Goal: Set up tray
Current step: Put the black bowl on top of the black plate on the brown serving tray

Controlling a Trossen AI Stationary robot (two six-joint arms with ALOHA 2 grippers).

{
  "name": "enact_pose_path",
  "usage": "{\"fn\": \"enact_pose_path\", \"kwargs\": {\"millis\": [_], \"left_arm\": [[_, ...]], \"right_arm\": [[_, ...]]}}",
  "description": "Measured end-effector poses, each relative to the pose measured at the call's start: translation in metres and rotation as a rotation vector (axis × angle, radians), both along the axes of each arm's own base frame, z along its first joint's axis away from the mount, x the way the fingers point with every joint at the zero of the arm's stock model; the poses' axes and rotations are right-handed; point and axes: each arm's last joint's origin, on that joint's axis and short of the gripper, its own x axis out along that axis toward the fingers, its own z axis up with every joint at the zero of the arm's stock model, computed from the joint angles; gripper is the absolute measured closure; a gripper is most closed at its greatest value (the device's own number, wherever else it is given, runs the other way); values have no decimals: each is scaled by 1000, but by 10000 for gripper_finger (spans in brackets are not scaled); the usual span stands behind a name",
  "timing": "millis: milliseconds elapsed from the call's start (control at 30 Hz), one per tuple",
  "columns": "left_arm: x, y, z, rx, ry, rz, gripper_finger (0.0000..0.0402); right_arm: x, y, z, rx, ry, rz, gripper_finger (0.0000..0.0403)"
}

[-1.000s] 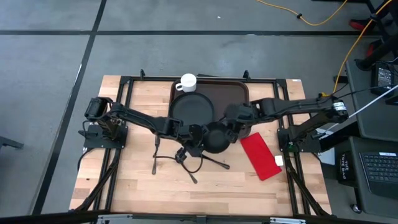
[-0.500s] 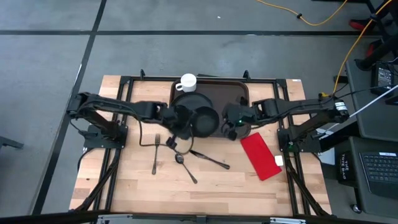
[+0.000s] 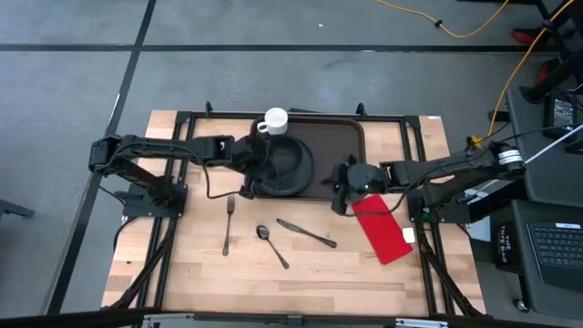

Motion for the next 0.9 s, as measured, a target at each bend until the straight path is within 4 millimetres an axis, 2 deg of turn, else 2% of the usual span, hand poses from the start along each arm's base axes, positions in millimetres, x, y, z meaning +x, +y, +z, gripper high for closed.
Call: {"fn": "enact_pose_path", "kwargs": {"millis": [200,300,433,600,700,900], "left_arm": [[1,10,-17,-21,66,50,398],[2,17,-19,-22,65,72,398],[5,30,-24,-21,50,109,398],[10,45,-42,-47,102,151,398],[14,48,-52,-57,130,160,398],[17,48,-57,-60,136,156,398]], "right_arm": [[-6,-2,-36,-12,-200,12,397],[-11,-6,-47,-27,-258,8,397],[-14,-8,-52,-68,-262,22,386],[-13,-8,-51,-116,-254,47,386],[-13,-8,-52,-116,-247,47,394],[-14,-8,-53,-119,-238,48,395]]}}
